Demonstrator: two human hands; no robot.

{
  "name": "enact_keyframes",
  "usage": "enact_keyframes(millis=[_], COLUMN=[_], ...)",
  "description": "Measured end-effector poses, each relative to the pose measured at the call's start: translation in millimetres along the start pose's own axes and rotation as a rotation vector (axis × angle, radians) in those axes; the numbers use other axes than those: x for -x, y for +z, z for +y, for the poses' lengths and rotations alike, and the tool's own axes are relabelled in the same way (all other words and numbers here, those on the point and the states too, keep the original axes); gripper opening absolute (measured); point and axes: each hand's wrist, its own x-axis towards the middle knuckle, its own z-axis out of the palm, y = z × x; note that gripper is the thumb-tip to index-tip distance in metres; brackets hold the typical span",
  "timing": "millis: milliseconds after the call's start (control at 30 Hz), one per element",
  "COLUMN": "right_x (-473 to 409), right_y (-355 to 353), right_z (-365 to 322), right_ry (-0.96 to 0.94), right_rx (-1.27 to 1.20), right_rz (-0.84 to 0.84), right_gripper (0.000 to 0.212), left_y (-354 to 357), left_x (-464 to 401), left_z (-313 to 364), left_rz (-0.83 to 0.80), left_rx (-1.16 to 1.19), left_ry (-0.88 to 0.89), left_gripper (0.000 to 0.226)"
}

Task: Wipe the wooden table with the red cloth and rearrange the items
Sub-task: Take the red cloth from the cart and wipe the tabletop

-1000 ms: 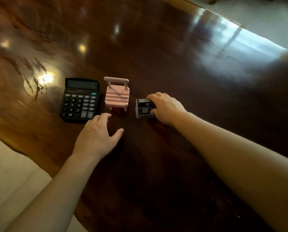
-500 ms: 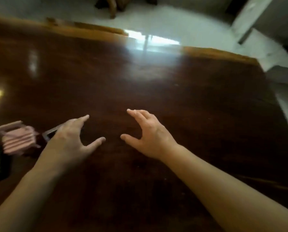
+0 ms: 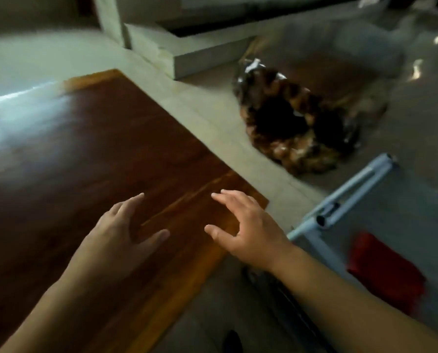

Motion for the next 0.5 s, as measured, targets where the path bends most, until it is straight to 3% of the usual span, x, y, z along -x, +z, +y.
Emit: enact_keyframes(millis=[233, 400, 500], right_x=[114.9, 180.5, 208.4], right_y=[-101.7, -128.3, -129.1], right_z=[145.8, 213.8, 245.6], right_ry=[0.353, 0.569, 0.704], right_rx=[0.026, 0.116, 0.123], right_rz=[0.176, 0.199, 0.196], right_gripper=[0.064, 0.050, 0.044], left_y=[117.1, 197.5, 249.2], left_x=[-49.8, -58.7, -62.4], left_z=[172.3, 264.6, 301.7], left_rz=[-0.205, -0.239, -0.344], left_rx=[-0.037, -0.093, -0.140], left_ry=[0.273, 0.420, 0.471], left_gripper=[0.089, 0.074, 0.062])
